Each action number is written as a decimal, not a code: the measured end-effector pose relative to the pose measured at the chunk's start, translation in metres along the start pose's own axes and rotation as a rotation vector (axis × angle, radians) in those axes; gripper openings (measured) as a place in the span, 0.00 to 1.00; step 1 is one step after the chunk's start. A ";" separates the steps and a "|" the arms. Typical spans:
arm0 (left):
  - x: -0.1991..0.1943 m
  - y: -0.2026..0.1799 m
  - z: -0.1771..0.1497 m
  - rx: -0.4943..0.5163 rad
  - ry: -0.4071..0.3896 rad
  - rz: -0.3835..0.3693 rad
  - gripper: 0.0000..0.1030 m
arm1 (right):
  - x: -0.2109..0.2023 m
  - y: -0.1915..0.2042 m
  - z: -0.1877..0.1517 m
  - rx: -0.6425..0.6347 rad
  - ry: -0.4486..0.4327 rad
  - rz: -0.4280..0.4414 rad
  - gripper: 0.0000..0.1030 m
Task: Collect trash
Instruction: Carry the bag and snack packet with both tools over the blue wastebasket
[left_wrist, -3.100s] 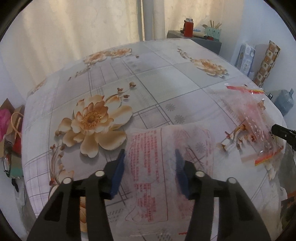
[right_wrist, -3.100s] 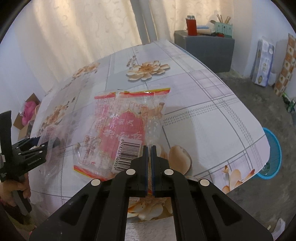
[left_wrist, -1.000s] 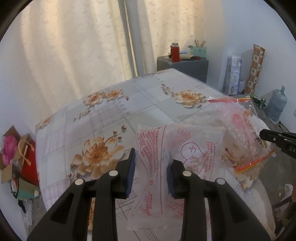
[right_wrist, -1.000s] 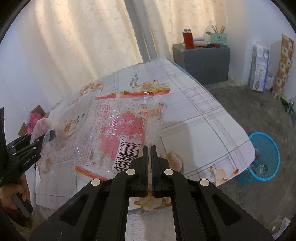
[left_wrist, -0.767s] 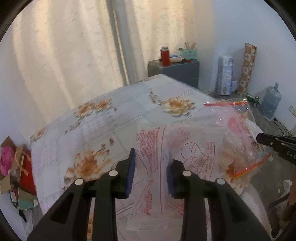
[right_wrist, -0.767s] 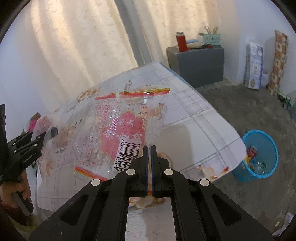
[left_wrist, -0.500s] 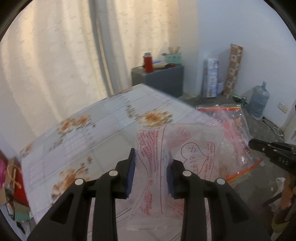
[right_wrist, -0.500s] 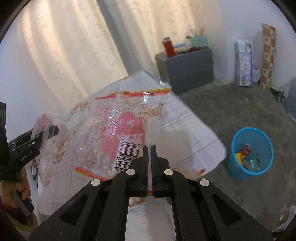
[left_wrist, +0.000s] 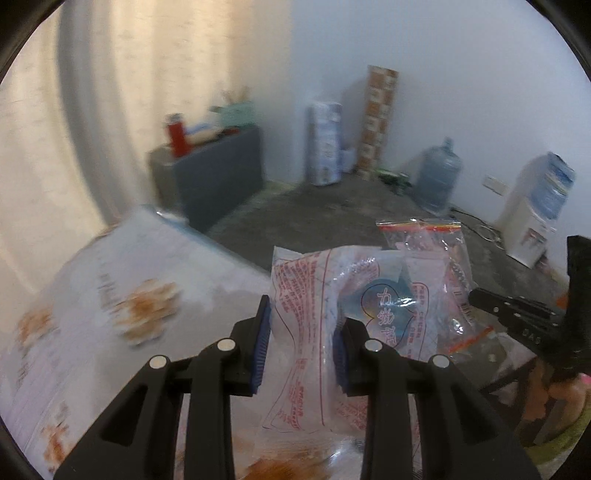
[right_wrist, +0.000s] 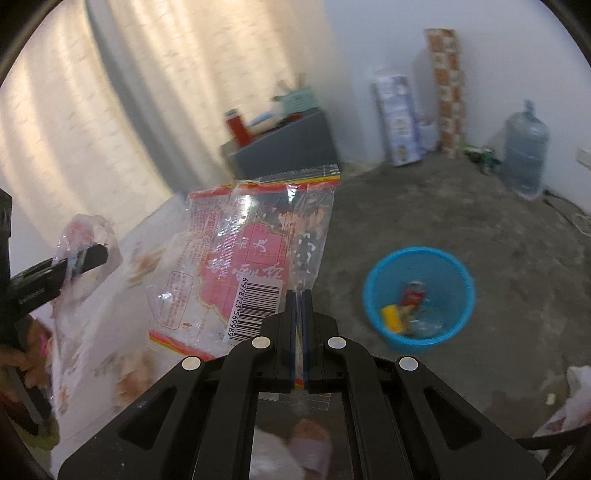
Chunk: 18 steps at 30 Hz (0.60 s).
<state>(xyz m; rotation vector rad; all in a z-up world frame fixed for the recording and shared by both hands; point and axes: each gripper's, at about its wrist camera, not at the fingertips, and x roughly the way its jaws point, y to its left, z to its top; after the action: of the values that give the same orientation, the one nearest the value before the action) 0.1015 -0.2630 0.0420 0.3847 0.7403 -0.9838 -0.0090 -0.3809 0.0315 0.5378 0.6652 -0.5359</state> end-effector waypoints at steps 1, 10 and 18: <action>0.010 -0.008 0.006 0.005 0.013 -0.022 0.28 | 0.002 -0.013 0.002 0.014 0.000 -0.021 0.01; 0.146 -0.076 0.051 -0.014 0.252 -0.193 0.28 | 0.049 -0.113 0.005 0.144 0.087 -0.140 0.01; 0.299 -0.123 0.049 -0.070 0.544 -0.194 0.28 | 0.120 -0.173 -0.004 0.200 0.224 -0.199 0.01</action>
<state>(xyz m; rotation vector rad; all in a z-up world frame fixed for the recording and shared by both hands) 0.1173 -0.5374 -0.1343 0.5353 1.3203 -1.0416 -0.0367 -0.5396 -0.1040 0.7312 0.8902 -0.7404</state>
